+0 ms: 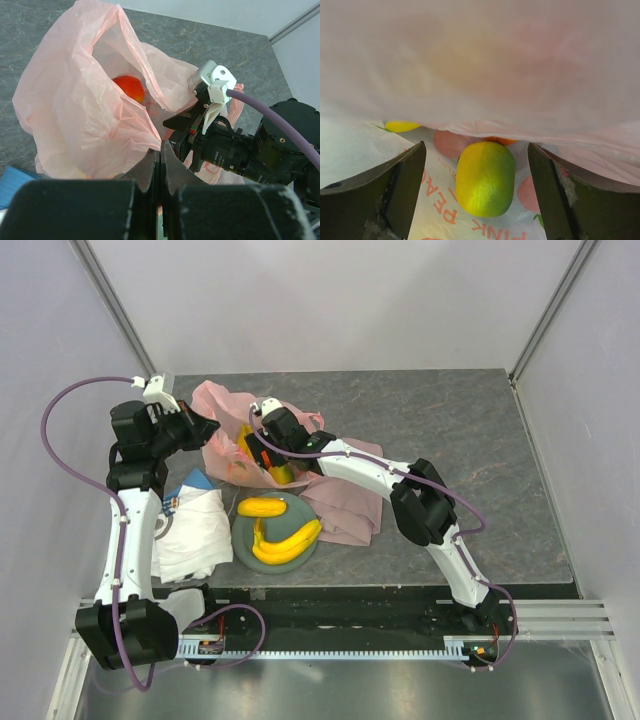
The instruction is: Place the fruits into the plastic bag
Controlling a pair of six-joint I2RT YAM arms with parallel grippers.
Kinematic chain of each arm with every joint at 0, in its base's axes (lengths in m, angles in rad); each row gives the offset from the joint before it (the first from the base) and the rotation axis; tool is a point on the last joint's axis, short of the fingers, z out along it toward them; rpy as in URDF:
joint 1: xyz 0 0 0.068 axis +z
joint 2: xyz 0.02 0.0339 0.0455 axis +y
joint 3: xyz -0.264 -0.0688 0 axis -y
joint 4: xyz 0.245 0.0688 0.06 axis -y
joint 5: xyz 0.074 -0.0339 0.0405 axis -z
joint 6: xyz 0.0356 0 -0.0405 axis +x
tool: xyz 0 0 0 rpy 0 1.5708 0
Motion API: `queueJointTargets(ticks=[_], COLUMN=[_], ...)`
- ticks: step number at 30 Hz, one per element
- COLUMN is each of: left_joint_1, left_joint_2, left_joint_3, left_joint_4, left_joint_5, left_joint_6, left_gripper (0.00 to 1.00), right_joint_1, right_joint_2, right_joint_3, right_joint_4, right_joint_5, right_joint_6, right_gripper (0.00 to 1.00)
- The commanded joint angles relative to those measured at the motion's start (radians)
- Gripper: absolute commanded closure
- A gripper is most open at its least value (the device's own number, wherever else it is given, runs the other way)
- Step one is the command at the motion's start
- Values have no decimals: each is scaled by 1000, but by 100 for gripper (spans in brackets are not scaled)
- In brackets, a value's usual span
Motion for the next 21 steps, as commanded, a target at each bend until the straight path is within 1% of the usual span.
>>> queueJointTargets(ticks=[1, 6, 8, 9, 10, 12, 13, 14, 15, 16, 17, 19, 20, 21], left_joint_1=[-3, -3, -5, -3, -5, -5, -3, -3, -3, -5, -3, -3, -2, -3], left_joint_2=[-6, -8, -8, -8, -6, -6, -6, -6, -8, -8, -8, -6, -8, -8], left_joint_3=[1, 1, 1, 1, 1, 1, 1, 1, 1, 1, 1, 1, 1, 1], left_joint_4=[31, 33, 34, 33, 31, 31, 31, 31, 33, 31, 31, 31, 33, 31], left_joint_5=[10, 10, 10, 12, 10, 10, 10, 12, 12, 10, 12, 12, 12, 12], left_joint_6=[-2, -2, -2, -2, -2, -2, -2, -2, -2, -2, -2, -2, -2, -2], left_gripper=[99, 98, 98, 98, 98, 98, 98, 98, 98, 98, 99, 98, 98, 99], right_joint_1=[-1, -2, -4, -8, -12, -39, -51, -65, -87, -96, -105, -108, -107, -107], right_joint_2=[-50, -76, -102, -137, -159, -220, -241, -263, -309, -329, -347, -389, -400, -422], right_joint_3=[29, 11, -21, -70, -98, -181, -212, -242, -311, -343, -371, -433, -448, -480], right_joint_4=[19, 41, 82, 106, 163, 226, 298, 349, 399, 506, 560, 686, 717, 748], right_joint_5=[-5, -7, -24, -35, -67, -132, -157, -235, -271, -315, -384, -461, -520, -544], right_joint_6=[3, 26, 50, 64, 79, 161, 193, 230, 282, 308, 326, 345, 347, 345], right_gripper=[10, 11, 11, 11, 12, 14, 15, 16, 17, 18, 18, 19, 19, 19])
